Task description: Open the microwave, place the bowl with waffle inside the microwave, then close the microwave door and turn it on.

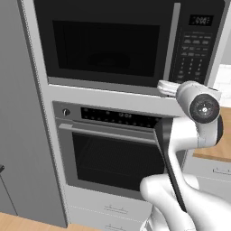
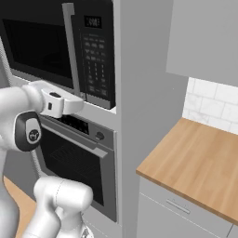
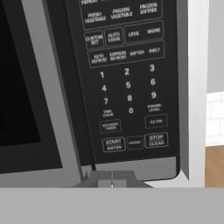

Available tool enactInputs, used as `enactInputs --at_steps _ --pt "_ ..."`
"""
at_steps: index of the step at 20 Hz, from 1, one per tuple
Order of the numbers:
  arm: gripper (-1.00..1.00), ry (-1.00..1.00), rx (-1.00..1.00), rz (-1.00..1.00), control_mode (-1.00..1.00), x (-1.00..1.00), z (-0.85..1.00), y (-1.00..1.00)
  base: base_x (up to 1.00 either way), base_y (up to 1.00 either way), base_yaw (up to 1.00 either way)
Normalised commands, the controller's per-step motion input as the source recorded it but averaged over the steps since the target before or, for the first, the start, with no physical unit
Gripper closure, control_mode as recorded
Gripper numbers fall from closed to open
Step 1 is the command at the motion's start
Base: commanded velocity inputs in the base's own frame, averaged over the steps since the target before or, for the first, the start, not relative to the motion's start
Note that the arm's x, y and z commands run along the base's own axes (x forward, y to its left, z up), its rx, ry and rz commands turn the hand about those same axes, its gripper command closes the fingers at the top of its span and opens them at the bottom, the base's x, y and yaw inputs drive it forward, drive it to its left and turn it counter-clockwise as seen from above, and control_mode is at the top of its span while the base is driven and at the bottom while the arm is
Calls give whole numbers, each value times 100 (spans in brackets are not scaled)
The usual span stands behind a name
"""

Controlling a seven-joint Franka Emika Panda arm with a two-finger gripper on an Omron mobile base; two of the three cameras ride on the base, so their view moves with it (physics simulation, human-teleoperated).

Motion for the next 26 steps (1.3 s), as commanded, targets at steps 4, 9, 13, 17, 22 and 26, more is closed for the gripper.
enactInputs --at_steps 4,9,13,17,22,26 --pt "100 0 0 0 -100 26 -6 0 0 0 0" --pt "100 -3 0 0 -100 15 -7 0 0 0 0" --pt "100 -5 0 0 -100 18 -6 -1 0 0 0" --pt "100 -6 0 1 -100 10 -3 -10 0 0 0" --pt "100 -2 1 5 -100 16 -1 -23 0 0 0" --pt "100 0 0 7 -100 18 -6 -11 0 0 0"
